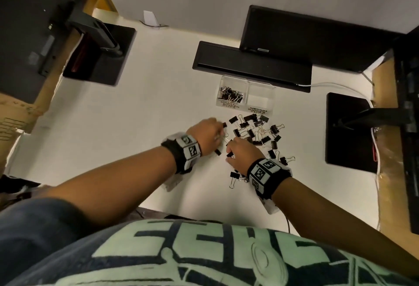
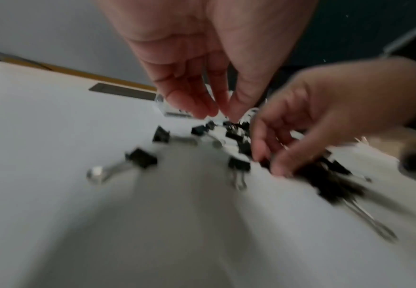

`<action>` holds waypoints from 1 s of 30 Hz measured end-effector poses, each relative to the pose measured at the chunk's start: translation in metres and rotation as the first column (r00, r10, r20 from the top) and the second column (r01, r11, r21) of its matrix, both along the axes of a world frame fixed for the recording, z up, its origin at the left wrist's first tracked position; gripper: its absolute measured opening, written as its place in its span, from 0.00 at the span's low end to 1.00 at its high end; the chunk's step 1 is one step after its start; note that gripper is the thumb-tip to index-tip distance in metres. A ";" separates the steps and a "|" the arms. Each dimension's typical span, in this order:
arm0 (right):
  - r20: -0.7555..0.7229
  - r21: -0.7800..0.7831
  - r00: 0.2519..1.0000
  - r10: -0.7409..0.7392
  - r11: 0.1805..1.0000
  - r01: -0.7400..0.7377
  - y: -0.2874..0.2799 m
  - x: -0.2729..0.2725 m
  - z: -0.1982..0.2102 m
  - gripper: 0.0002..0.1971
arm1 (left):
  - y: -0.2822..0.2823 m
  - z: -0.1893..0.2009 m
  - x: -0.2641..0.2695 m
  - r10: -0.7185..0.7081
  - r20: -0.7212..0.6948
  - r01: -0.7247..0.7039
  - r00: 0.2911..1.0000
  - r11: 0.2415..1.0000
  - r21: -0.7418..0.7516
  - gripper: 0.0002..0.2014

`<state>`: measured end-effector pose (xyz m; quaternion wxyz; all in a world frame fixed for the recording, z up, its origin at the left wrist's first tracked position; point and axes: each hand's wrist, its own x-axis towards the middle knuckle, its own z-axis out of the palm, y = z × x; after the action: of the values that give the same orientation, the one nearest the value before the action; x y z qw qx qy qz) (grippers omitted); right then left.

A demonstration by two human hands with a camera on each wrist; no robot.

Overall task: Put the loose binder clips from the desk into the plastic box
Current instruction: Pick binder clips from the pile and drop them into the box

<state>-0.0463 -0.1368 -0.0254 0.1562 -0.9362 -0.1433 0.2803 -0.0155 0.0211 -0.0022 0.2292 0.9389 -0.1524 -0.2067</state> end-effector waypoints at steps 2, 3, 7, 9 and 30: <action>0.005 0.032 0.999 -0.032 0.999 0.032 -0.001 0.000 -0.001 0.11 | 0.000 -0.012 -0.019 -0.006 -0.076 0.011 0.997 0.997 0.072 0.10; 0.003 0.061 0.997 -0.072 0.996 0.072 -0.002 0.000 -0.001 0.10 | -0.002 -0.019 -0.027 -0.005 -0.091 0.014 0.996 0.996 0.090 0.11; -0.098 0.230 0.918 -0.385 0.888 0.397 -0.012 0.008 0.006 0.08 | -0.007 -0.033 -0.042 0.019 -0.076 -0.011 0.997 0.995 0.099 0.13; -0.189 0.299 0.848 -0.496 0.793 0.531 -0.018 0.012 0.012 0.06 | -0.009 -0.035 -0.043 0.008 -0.046 -0.002 0.999 0.993 0.119 0.12; -0.214 -0.007 0.971 0.109 0.994 -0.113 -0.019 -0.016 0.013 0.07 | 0.052 -0.025 -0.032 0.373 -0.046 -0.365 0.927 0.921 0.134 0.13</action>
<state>-0.0621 -0.1554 -0.0124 0.1458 -0.8928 -0.1753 0.3886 -0.0473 0.0730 -0.0273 0.2109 0.9552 0.0484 -0.2020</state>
